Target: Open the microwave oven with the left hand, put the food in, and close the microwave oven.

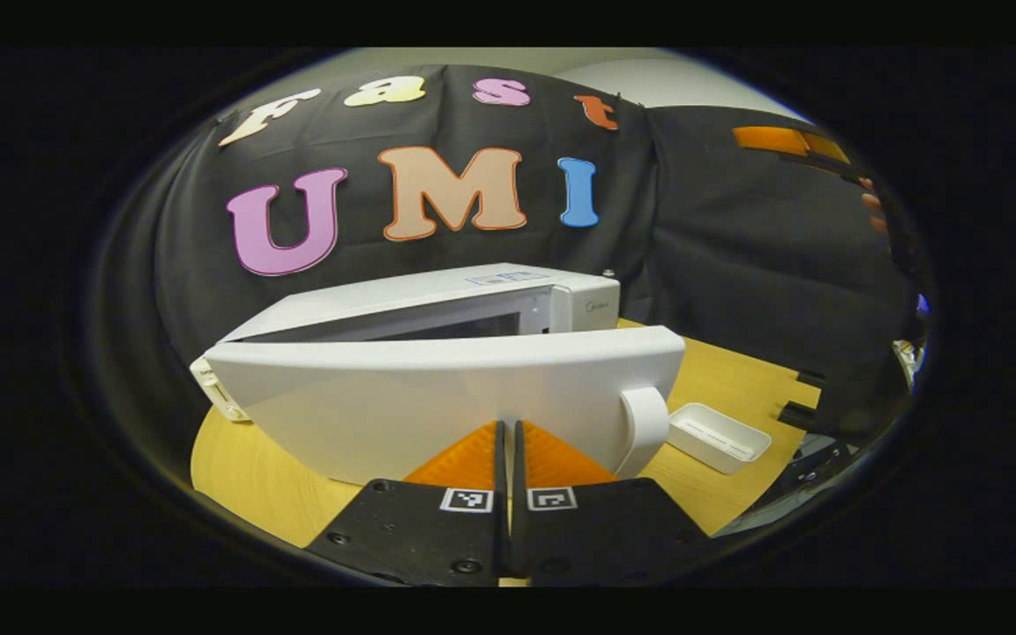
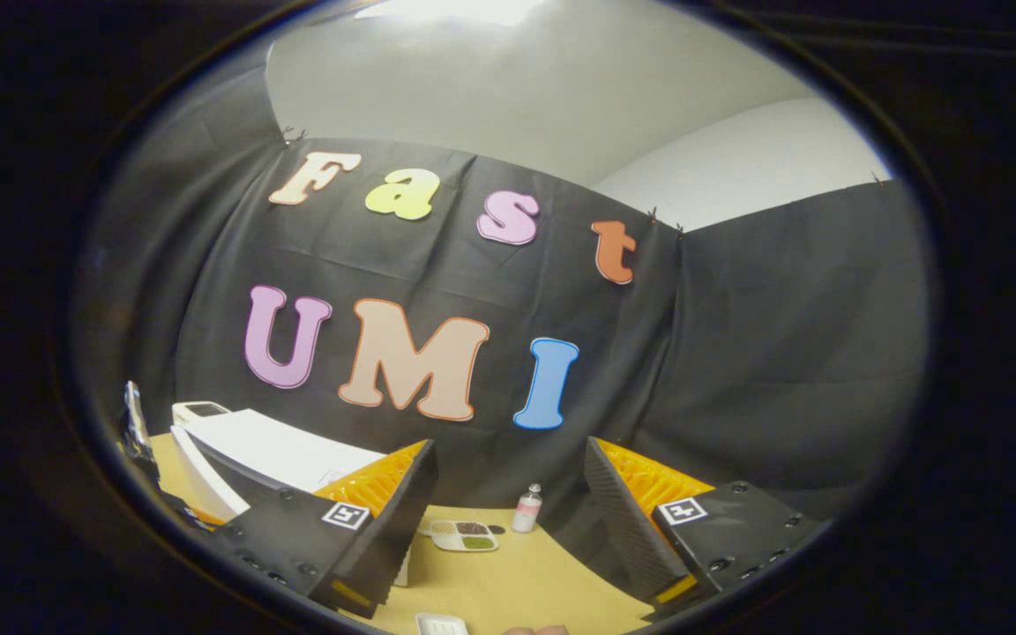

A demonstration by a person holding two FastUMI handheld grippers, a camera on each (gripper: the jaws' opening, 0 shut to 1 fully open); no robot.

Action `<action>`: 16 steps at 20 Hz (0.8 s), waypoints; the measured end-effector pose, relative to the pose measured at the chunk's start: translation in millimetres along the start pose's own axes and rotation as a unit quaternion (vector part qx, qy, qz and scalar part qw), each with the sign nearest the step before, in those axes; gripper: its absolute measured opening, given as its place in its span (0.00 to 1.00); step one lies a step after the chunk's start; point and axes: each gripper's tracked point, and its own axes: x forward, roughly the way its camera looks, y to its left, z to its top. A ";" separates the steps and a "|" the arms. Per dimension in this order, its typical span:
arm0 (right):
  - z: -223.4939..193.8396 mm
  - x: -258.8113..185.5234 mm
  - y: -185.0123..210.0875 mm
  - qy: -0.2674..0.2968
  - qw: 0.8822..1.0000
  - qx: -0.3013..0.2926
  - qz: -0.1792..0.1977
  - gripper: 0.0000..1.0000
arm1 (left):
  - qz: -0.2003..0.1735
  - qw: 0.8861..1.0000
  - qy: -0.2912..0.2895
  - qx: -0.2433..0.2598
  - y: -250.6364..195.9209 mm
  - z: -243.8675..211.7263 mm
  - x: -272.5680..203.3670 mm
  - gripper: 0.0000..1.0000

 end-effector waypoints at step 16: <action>-10.4 6.9 -2.1 0.016 1.000 -0.010 0.013 0.96 | -0.020 1.000 -0.003 0.017 -31.6 2.8 60.8 0.00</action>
